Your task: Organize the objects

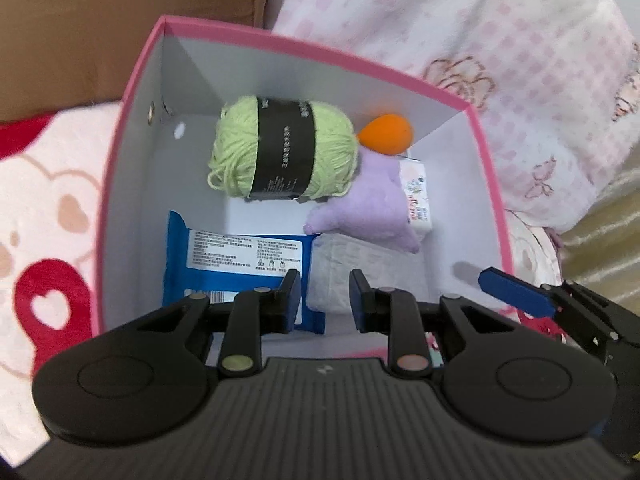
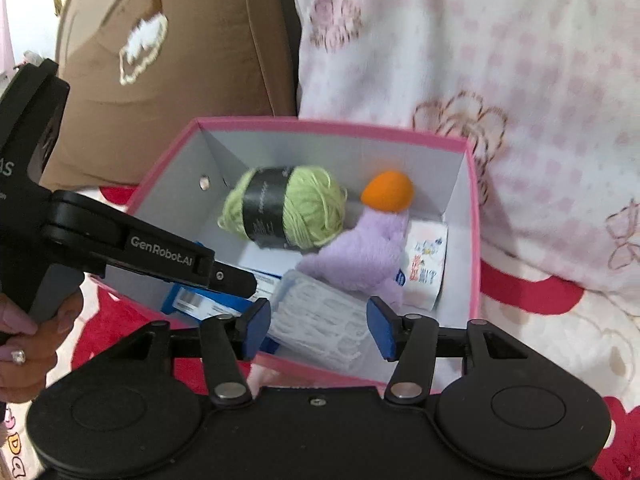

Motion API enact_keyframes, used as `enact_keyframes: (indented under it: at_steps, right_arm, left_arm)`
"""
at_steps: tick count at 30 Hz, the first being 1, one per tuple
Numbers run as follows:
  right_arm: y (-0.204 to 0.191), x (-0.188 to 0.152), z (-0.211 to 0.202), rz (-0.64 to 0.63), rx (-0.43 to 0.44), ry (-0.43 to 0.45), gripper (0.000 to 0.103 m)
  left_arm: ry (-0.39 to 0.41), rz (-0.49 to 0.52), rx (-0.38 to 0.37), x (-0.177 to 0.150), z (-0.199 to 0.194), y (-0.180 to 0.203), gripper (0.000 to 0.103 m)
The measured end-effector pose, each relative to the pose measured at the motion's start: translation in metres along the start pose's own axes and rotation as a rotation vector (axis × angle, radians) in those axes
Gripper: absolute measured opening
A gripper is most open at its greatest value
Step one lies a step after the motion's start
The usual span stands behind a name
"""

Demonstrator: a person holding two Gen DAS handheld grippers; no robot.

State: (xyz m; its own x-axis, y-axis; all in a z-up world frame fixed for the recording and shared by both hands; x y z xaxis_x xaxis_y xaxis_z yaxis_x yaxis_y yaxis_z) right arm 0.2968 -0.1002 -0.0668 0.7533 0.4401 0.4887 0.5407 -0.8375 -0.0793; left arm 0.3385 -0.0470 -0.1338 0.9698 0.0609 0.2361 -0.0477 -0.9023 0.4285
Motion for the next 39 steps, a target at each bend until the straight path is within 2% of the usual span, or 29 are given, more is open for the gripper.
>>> enact_keyframes:
  at_steps: [6, 9, 12, 17, 21, 23, 26, 30, 34, 39]
  right_arm:
    - [-0.009, -0.012, -0.027, -0.005, 0.016, 0.051, 0.062]
    - [-0.016, -0.018, -0.038, -0.023, 0.022, 0.072, 0.062]
    - [-0.021, -0.025, -0.054, -0.020, 0.016, 0.104, 0.067]
    - [-0.027, -0.033, -0.075, -0.022, -0.010, 0.123, 0.073]
    - [-0.029, -0.039, -0.089, -0.021, -0.014, 0.134, 0.075]
    - [-0.032, -0.041, -0.094, -0.023, -0.018, 0.139, 0.080]
    - [-0.036, -0.044, -0.101, -0.020, -0.026, 0.154, 0.080]
    - [-0.037, -0.049, -0.105, 0.018, 0.001, 0.159, 0.085]
    - [-0.037, -0.056, -0.106, 0.047, -0.032, 0.140, 0.086]
    - [-0.034, -0.064, -0.118, 0.101, -0.019, 0.143, 0.091]
  left_arm:
    - [0.031, 0.059, 0.037, -0.031, -0.037, 0.010, 0.026]
    - [0.056, 0.091, 0.080, -0.047, -0.058, 0.012, 0.027]
    - [0.085, 0.124, 0.099, -0.061, -0.075, 0.016, 0.030]
    - [0.098, 0.133, 0.175, -0.082, -0.095, 0.017, 0.033]
    - [0.108, 0.123, 0.161, -0.095, -0.111, 0.021, 0.038]
    - [0.110, 0.129, 0.168, -0.100, -0.117, 0.023, 0.040]
    - [0.115, 0.136, 0.179, -0.106, -0.124, 0.025, 0.041]
    - [0.120, 0.134, 0.180, -0.113, -0.131, 0.025, 0.048]
    - [0.112, 0.118, 0.170, -0.122, -0.133, 0.026, 0.050]
    - [0.117, 0.097, 0.166, -0.132, -0.139, 0.029, 0.054]
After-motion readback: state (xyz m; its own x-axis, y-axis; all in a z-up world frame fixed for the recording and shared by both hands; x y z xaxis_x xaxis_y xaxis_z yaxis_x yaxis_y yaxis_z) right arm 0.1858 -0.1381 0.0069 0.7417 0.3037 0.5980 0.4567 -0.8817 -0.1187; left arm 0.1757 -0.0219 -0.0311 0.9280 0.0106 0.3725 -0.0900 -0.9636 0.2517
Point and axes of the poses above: each gripper's, at about its wrist camera, not at the fingertips, and z roughly the way its jaws point, y to its right, x to its top, the point moved 8 cm from there along z, roughly the way its jaws point, and after that the axes turned 13 degrees about -y, right-handed, at the moved point
